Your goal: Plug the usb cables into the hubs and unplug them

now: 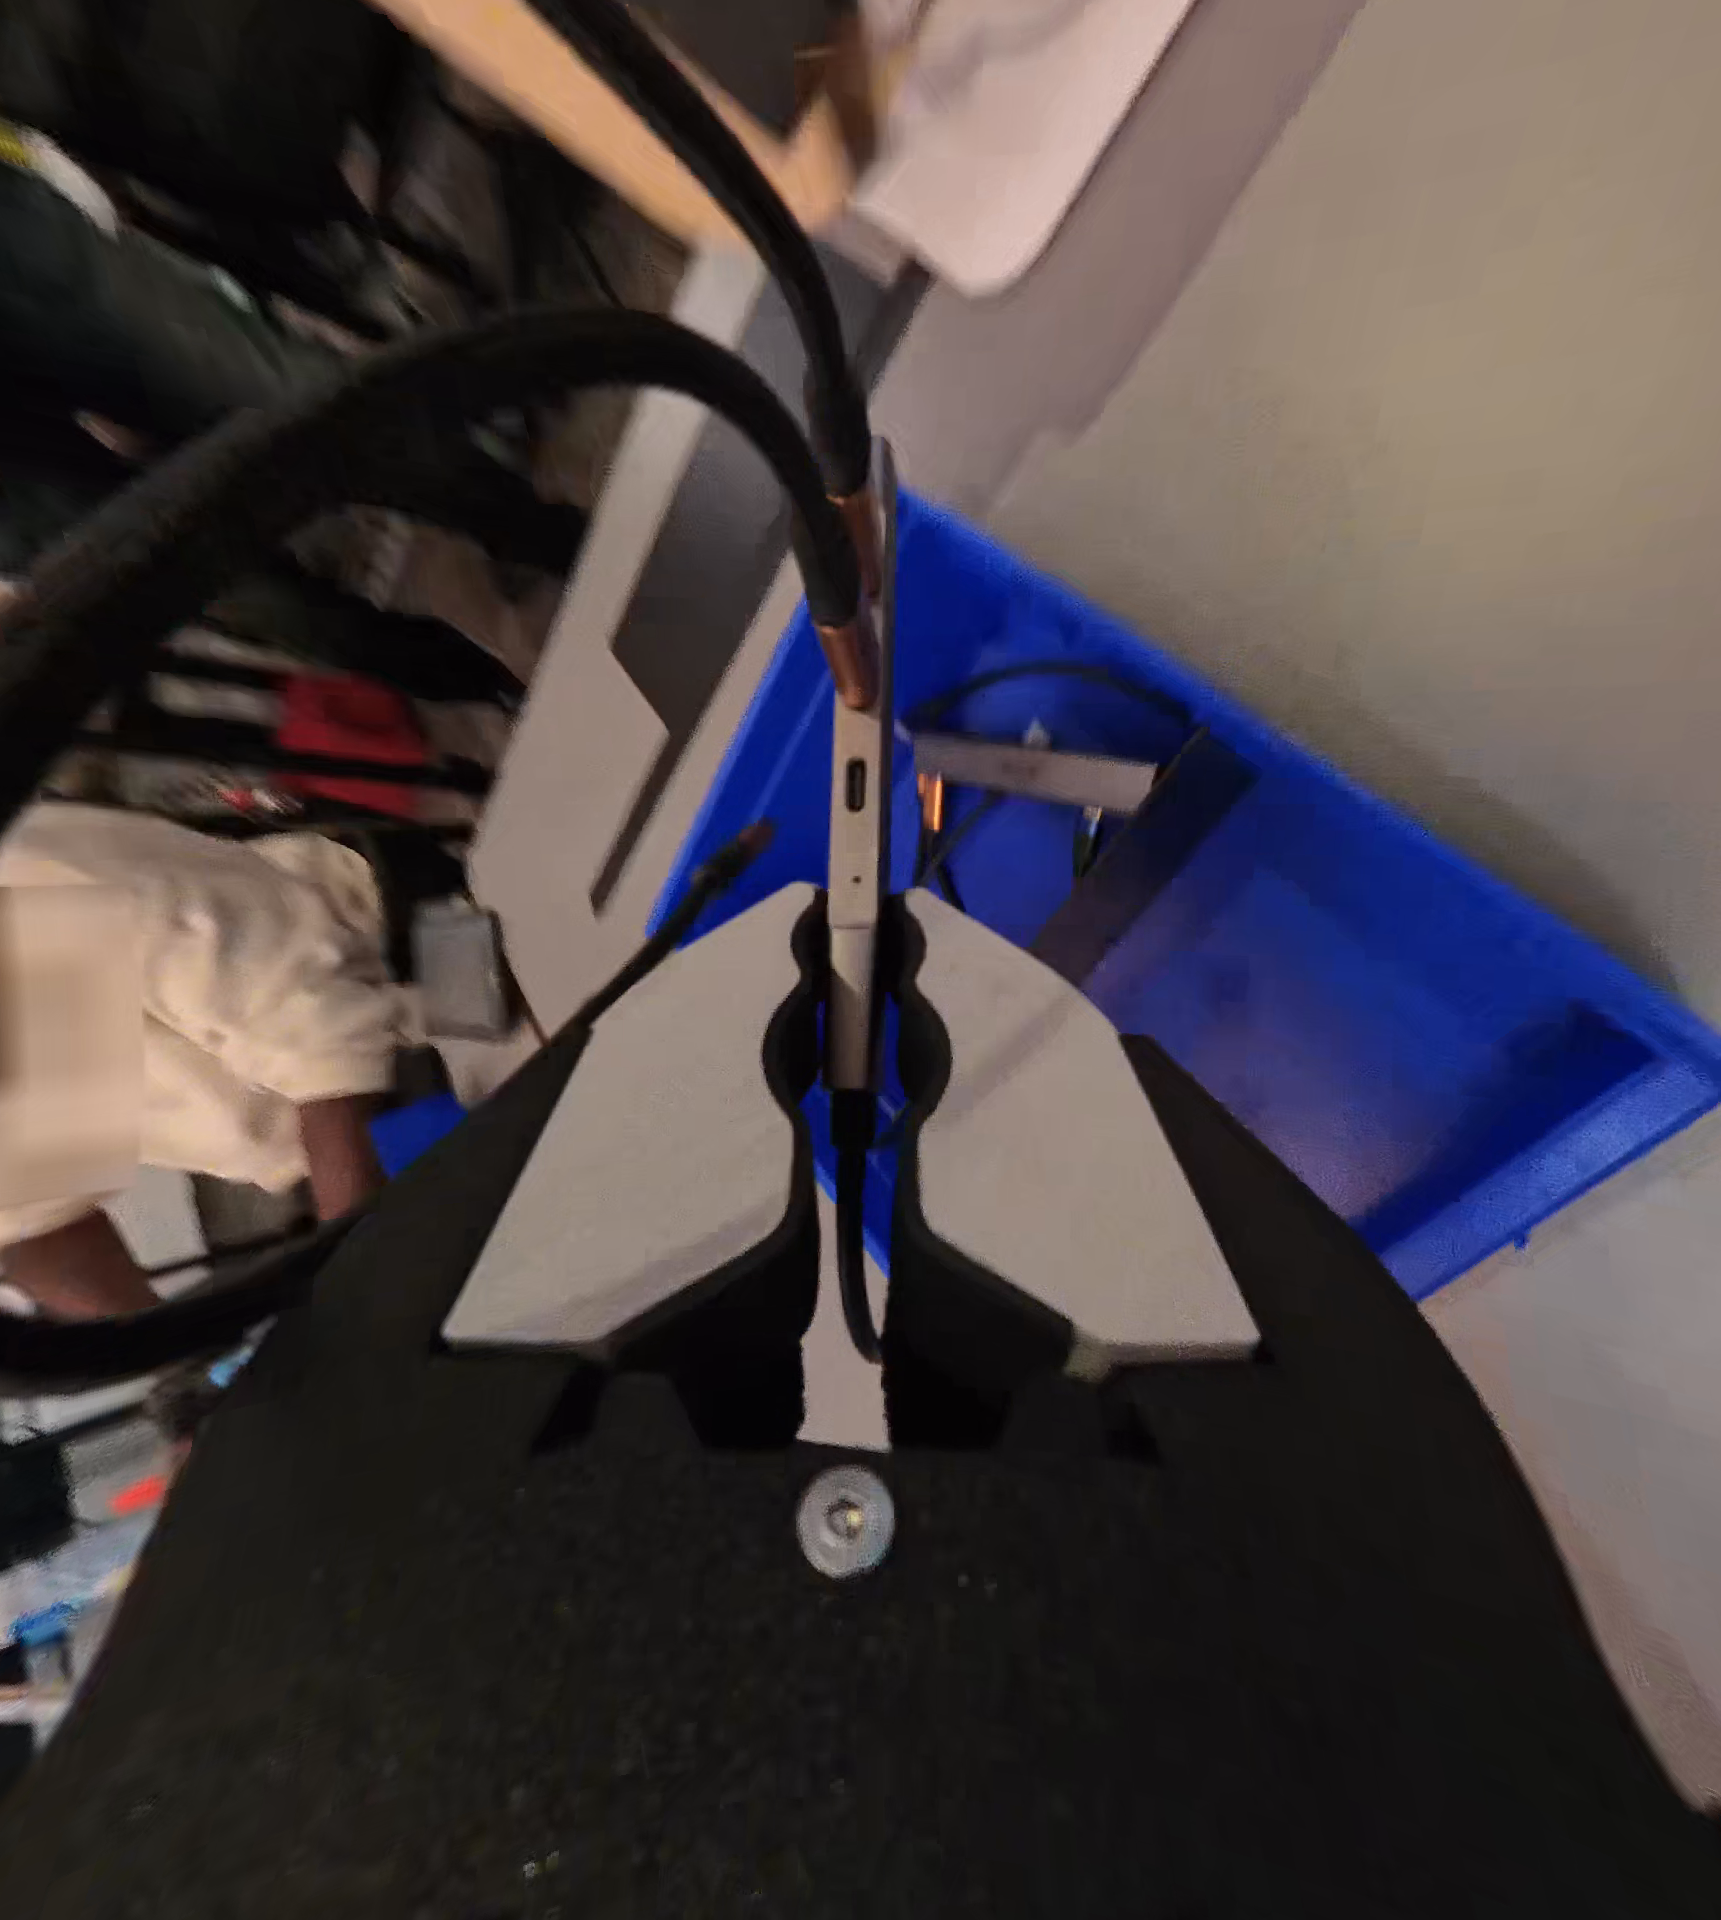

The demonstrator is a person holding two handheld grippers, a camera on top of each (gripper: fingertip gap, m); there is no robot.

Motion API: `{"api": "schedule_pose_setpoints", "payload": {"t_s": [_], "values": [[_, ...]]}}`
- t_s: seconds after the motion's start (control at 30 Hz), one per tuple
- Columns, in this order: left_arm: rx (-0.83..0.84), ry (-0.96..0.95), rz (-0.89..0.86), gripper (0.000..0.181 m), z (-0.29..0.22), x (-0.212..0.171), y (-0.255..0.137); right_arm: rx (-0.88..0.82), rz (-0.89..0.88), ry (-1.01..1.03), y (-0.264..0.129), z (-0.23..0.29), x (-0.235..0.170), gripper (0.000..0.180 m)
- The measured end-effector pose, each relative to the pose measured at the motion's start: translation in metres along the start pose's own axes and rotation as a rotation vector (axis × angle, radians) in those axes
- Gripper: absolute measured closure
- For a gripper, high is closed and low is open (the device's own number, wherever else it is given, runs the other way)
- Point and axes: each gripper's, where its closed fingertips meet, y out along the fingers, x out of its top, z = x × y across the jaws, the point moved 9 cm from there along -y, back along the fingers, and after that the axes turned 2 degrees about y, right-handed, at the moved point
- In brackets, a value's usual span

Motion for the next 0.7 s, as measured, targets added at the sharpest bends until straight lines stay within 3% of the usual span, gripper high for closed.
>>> {"api": "schedule_pose_setpoints", "payload": {"t_s": [0.27,0.37,0.7], "values": [[0.343,0.241,-0.293,0.171,-0.117,0.057,-0.037,0.178,-0.081,0.089,0.013,0.047,0.036,0.134],[0.381,0.232,-0.356,0.172,-0.160,0.076,-0.036,0.240,-0.099,0.055,0.014,0.072,0.047,0.135],[0.322,0.227,-0.469,0.172,-0.269,0.096,-0.039,0.154,-0.138,-0.046,0.023,0.095,0.048,0.140]]}}
